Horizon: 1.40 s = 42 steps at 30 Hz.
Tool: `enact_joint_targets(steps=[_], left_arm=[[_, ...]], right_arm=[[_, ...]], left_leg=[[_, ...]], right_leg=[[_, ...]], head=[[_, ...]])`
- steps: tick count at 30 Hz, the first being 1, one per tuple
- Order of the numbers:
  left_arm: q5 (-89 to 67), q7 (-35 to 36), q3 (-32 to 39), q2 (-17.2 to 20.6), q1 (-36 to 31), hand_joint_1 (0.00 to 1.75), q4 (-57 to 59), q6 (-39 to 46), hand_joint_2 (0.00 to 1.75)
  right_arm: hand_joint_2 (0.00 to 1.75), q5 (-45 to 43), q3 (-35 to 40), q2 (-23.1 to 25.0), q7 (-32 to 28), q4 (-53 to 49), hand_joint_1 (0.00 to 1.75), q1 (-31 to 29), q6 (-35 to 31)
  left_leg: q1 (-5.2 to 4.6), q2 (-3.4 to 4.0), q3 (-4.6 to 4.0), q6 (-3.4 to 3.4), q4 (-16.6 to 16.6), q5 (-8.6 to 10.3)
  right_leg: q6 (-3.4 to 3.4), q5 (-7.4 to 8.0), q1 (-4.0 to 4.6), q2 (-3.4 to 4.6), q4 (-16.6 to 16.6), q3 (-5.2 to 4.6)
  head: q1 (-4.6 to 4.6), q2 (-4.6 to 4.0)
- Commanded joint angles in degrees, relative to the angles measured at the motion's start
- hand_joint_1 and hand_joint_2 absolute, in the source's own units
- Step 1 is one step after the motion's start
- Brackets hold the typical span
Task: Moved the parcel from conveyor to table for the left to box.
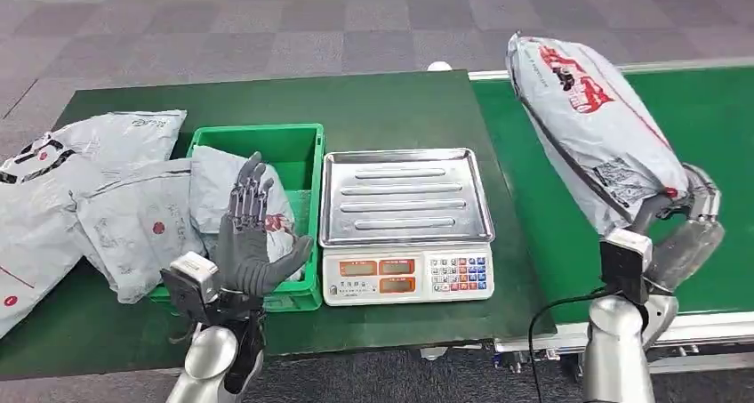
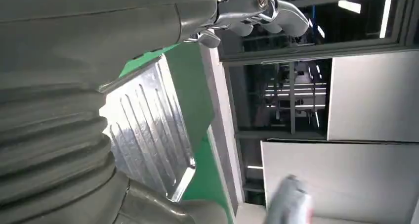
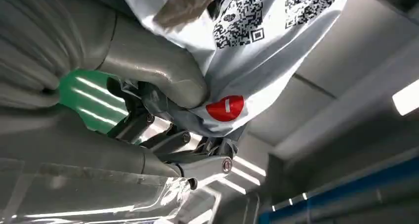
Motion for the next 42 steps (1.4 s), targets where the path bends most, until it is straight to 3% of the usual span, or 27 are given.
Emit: enact_joint_targets(steps=[1, 4, 5, 18, 20, 21, 26, 30, 42], left_arm=[[0.72, 0.04, -2.02, 1.03, -4.04, 0.0, 4.73, -0.54, 1.75], [1.01, -0.18, -1.78, 1.09, -4.14, 0.0, 4.71, -0.45, 1.75], [1.0, -0.66, -1.45, 1.55, -3.34, 0.0, 4.18, -0.06, 1.75], [1.0, -0.83, -1.36, 1.69, -3.05, 0.0, 4.03, -0.03, 1.75], [0.38, -1.83, -1.04, 1.66, -2.21, 0.0, 4.52, 0.39, 1.75], [0.18, -2.38, -0.97, 1.56, -2.13, 0.0, 5.06, 0.11, 1.75], [-0.28, -3.31, -1.03, 1.42, -3.38, 0.0, 6.65, -1.26, 1.75], [-0.28, -3.31, -0.95, 1.49, -3.81, 0.0, 6.93, -1.54, 1.75], [-0.07, -3.12, -0.59, 2.25, -2.94, 0.0, 5.14, -1.25, 1.75]], right_arm=[[1.75, -0.66, -7.38, 7.41, -1.36, -18.89, 1.75, 1.61, -0.04], [1.75, -0.26, -1.39, 5.61, -1.36, -18.08, 1.75, 3.97, -0.04], [1.75, -0.27, 3.91, 3.1, -1.36, -13.0, 1.75, 4.67, -0.04], [1.75, -0.1, 3.78, 3.18, -1.36, -12.51, 1.75, 4.18, -0.04], [1.75, 6.77, 10.1, -0.92, 7.65, -8.13, 1.75, 5.09, 12.53], [1.75, 12.99, 12.23, -1.8, 10.85, -5.86, 1.75, 5.35, 15.61], [1.75, 19.1, 19.8, -5.31, 16.97, -1.53, 1.75, 6.98, 30.76], [1.75, 18.15, 21.88, -7.34, 17.65, -1.21, 1.75, 8.14, 36.27], [1.75, 15.11, 26.71, -10.8, 17.77, 7.42, 1.75, 3.05, 44.25]], left_leg=[[-0.05, -0.16, -0.01, -0.01, -0.04, 0.04], [-0.01, -0.16, 0.09, -0.03, -0.05, 0.0], [-0.06, -0.1, 0.11, -0.02, -0.08, 0.01], [0.0, 0.08, 0.13, 0.0, -0.08, -0.01], [-0.01, 0.06, 0.18, 0.0, -0.13, 0.0], [-0.02, 0.08, 0.15, 0.01, -0.09, -0.01], [0.03, 0.29, 0.35, -0.01, -0.24, 0.0], [0.01, -0.05, 0.16, 0.03, -0.12, 0.03], [-0.02, 0.14, 0.16, 0.04, -0.14, 0.01]], right_leg=[[-0.03, -0.04, -0.05, -0.14, 0.02, 0.01], [-0.06, -0.06, -0.01, -0.13, -0.03, 0.12], [-0.05, -0.04, -0.06, -0.07, -0.05, 0.11], [-0.02, 0.02, 0.0, 0.09, -0.11, 0.15], [-0.03, 0.02, -0.01, 0.1, -0.14, 0.19], [-0.01, 0.01, -0.02, 0.1, -0.11, 0.16], [-0.03, 0.1, 0.03, 0.32, -0.29, 0.33], [-0.02, 0.0, 0.01, -0.08, -0.16, 0.23], [-0.02, 0.05, -0.03, 0.13, -0.15, 0.19]], head=[[0.0, 0.02], [0.0, 0.02], [0.0, 0.02], [0.0, 0.0], [0.0, 0.02], [0.0, 0.02], [0.0, 0.0], [0.0, 0.02], [0.0, 0.0]])
